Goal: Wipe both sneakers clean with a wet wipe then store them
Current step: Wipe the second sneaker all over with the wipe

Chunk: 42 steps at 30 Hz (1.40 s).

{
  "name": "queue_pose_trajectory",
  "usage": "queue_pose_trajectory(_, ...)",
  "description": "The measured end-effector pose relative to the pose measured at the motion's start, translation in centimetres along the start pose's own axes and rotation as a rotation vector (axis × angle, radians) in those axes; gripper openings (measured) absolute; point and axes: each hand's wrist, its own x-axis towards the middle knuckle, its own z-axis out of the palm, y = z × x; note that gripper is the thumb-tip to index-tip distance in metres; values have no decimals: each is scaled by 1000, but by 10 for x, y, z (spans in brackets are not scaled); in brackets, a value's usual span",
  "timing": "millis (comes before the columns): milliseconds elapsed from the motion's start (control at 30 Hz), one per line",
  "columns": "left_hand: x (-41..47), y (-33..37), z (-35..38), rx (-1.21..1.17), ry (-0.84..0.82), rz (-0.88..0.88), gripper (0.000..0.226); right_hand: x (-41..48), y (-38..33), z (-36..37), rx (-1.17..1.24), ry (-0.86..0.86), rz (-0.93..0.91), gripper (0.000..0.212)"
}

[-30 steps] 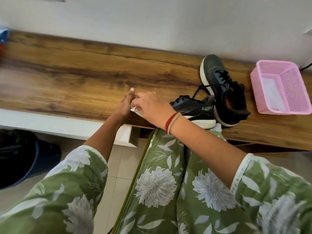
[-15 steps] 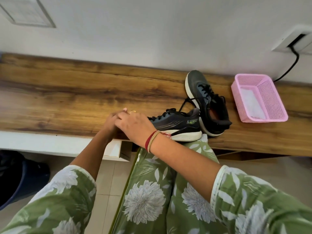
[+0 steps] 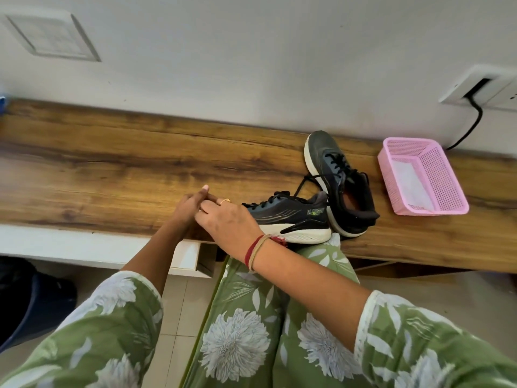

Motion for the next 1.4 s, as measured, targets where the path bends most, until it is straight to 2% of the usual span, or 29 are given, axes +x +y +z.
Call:
queue_pose_trajectory(133,0,-1,-1,62,-25,55,45,-20,15,3,74,17,-64,16)
queue_pose_trajectory(367,-3,-4,-8,113,-24,31,54,-63,47,-2,117,-3,-182,22)
queue_pose_trajectory(533,-9,-3,-4,119,-22,76,58,-22,25,-3,215,120,-41,18)
queue_pose_trajectory(667,-7,-4,1,119,-11,127,58,3,4,8,117,30,-21,19)
queue_pose_trajectory(833,1,-10,1,75,-51,116,67,-37,23,4,118,25,-50,21)
queue_pose_trajectory(967,6,-9,-5,144,-77,100,58,-53,36,-4,214,7,6,21)
queue_pose_trajectory(1067,-1,1,-6,227,-66,218,50,-40,34,-12,311,-46,81,20)
queue_pose_trajectory(1167,-11,2,-3,175,-95,281,46,-23,28,-15,383,-24,124,18)
queue_pose_trajectory(1267,-13,-3,6,154,-94,288,52,-9,18,-9,354,-22,110,13)
queue_pose_trajectory(1400,-4,-5,4,111,-41,270,58,-4,15,-1,253,-37,-3,16)
